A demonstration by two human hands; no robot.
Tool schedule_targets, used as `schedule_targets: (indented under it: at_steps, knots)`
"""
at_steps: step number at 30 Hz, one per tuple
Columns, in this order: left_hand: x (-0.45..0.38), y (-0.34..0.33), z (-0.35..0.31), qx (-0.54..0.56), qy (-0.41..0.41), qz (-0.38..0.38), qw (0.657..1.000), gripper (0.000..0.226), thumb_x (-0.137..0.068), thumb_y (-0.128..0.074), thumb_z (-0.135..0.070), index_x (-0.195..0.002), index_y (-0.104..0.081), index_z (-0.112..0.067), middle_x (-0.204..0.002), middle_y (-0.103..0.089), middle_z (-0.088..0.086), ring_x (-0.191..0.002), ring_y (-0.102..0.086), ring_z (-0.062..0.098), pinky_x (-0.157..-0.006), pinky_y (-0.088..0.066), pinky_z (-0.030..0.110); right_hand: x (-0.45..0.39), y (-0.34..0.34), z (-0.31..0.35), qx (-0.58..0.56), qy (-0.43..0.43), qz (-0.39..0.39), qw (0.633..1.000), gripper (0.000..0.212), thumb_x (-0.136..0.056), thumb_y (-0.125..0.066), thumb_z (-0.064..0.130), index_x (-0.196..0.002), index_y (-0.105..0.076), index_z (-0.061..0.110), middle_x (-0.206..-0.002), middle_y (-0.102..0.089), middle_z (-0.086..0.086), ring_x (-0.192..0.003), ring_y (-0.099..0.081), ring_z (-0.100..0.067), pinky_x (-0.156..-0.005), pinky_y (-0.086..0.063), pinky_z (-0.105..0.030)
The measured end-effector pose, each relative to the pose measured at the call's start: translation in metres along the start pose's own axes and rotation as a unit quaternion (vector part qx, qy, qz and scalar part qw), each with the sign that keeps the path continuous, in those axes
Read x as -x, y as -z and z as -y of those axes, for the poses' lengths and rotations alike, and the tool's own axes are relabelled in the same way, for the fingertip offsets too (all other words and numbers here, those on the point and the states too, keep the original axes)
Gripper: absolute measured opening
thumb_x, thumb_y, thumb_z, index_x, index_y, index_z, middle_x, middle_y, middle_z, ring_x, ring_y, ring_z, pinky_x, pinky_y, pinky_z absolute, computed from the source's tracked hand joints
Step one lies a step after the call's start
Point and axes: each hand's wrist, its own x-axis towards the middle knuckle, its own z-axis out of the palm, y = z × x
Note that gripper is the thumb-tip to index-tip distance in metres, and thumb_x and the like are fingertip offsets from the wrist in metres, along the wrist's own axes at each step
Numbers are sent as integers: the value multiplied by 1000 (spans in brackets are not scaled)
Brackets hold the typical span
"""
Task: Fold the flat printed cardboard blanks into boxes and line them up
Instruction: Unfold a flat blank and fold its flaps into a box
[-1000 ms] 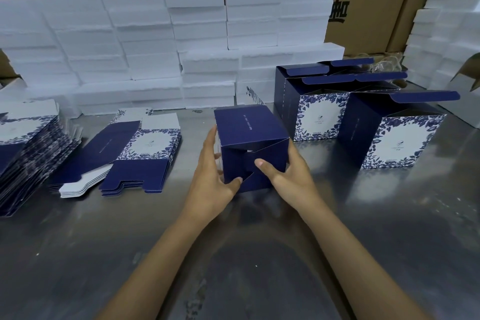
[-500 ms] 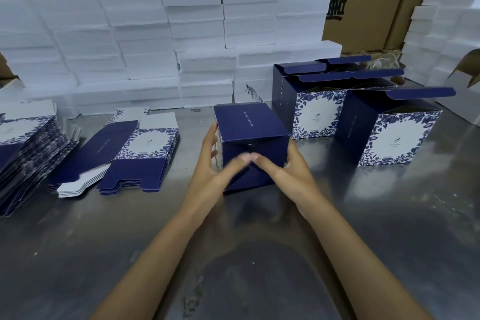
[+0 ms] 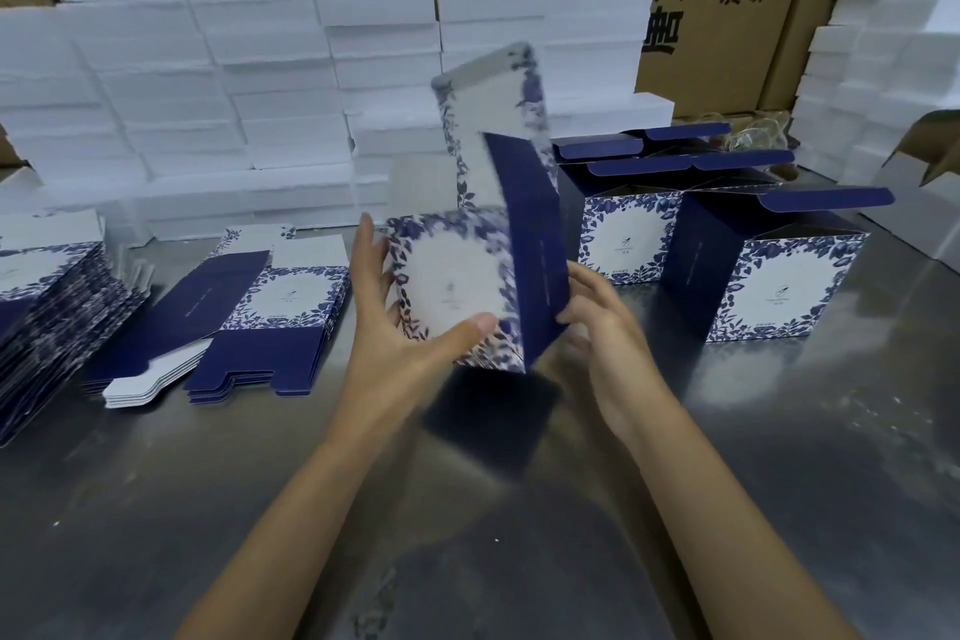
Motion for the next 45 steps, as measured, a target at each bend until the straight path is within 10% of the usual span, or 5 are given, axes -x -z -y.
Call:
schedule_targets:
  at_steps: [3,9,16,22,45]
  knots:
    - [2,-5,1,-35,-9,-16,999,102,-68,-80,-54,-149,-19,-52,-141,-40,-26,-120,-45,-18,-86,-44,4,1,1,1,9,1,-81,997,29,-100,-54,10,-123,-68,21,-117,-72,-1,-97,-70,-21,-69,-53,-17]
    - [8,-6,-5,-14,37,-10,999,38,-91,-47,-61,-129,-46,-63,-126,-55,-32,-110,-54,-20,-76,-38,-5,8,-2,12,20,55,-3,998,81,-69,-56,81,-140,-52,41,-142,-55,24,-133,-48,5,-118,-35,-33]
    - [9,-10,-9,-51,6,-29,998,25,-104,-49,-39,-118,-69,-39,-126,-61,-13,-114,-58,-5,-87,-41,5,11,-3,6,51,83,66,993,110,-64,-72,73,-158,-23,44,-112,-46,59,-110,-44,34,-88,-36,2]
    - [1,-9,-15,-75,21,-60,995,21,-95,-57,-8,-95,-68,-26,-97,-60,-2,-76,-55,-1,-67,-40,4,9,-7,3,34,88,92,991,112,-62,-84,45,-158,-27,39,-141,-58,23,-124,-60,1,-109,-46,-33]
    - [-56,1,-42,-378,120,170,902,39,-105,-42,-33,-71,-39,-15,-54,-34,-5,-47,-34,16,-58,-29,30,2,-6,2,37,90,51,994,62,-79,-53,16,-128,-58,54,-111,-68,35,-102,-65,10,-75,-50,-8]
